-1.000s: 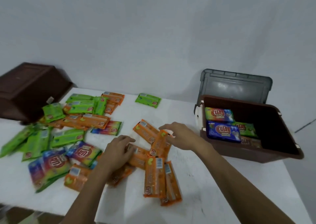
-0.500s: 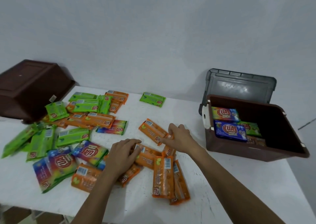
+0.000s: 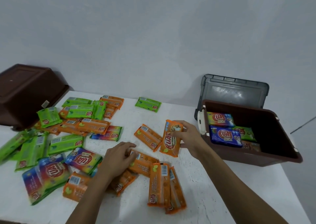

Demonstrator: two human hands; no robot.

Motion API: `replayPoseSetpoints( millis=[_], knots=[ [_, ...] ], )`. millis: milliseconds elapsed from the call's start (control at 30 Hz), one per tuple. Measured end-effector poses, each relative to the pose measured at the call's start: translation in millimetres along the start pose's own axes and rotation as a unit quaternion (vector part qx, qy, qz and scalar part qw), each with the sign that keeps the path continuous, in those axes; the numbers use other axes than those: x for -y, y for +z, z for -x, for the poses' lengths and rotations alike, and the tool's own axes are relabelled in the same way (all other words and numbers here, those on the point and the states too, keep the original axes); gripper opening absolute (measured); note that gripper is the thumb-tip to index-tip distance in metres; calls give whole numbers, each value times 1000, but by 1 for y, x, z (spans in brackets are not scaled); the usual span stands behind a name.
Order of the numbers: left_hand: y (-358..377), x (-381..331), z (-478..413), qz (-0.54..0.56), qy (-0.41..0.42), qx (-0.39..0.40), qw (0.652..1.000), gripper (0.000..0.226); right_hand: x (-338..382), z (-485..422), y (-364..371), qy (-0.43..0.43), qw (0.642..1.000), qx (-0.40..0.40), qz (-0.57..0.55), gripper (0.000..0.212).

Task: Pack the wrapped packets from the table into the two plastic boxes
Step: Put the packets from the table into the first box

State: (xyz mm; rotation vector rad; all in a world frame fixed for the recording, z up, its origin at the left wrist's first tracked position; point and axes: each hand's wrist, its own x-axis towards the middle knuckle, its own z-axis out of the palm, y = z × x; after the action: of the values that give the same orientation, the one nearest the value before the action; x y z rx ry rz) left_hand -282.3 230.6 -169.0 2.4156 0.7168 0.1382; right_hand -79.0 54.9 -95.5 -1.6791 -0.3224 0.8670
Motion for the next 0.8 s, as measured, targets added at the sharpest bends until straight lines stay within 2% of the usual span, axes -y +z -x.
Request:
replayPoseSetpoints(
  millis=[167,333,467,667,800],
  knots=[
    [-15,-11,-38,36,-14,-12,999,33,5,-6,0,-6,1000,2,5,23],
    [-29,-23,-106,45,-12,-46,998,35,7,-17,1,-11,999,5,-48,36],
    [-24,-33,-161,-12,-55,-61,997,40,9,-25,2,-1,998,18,-62,29],
    [-2,-40,-209,-136,-62,-29,988,63,4,-38,2,29,988,40,-148,32],
    [4,-46,-225,-188,-86,6,978,70,-1,-44,3,38,985,35,-163,35]
  ],
)
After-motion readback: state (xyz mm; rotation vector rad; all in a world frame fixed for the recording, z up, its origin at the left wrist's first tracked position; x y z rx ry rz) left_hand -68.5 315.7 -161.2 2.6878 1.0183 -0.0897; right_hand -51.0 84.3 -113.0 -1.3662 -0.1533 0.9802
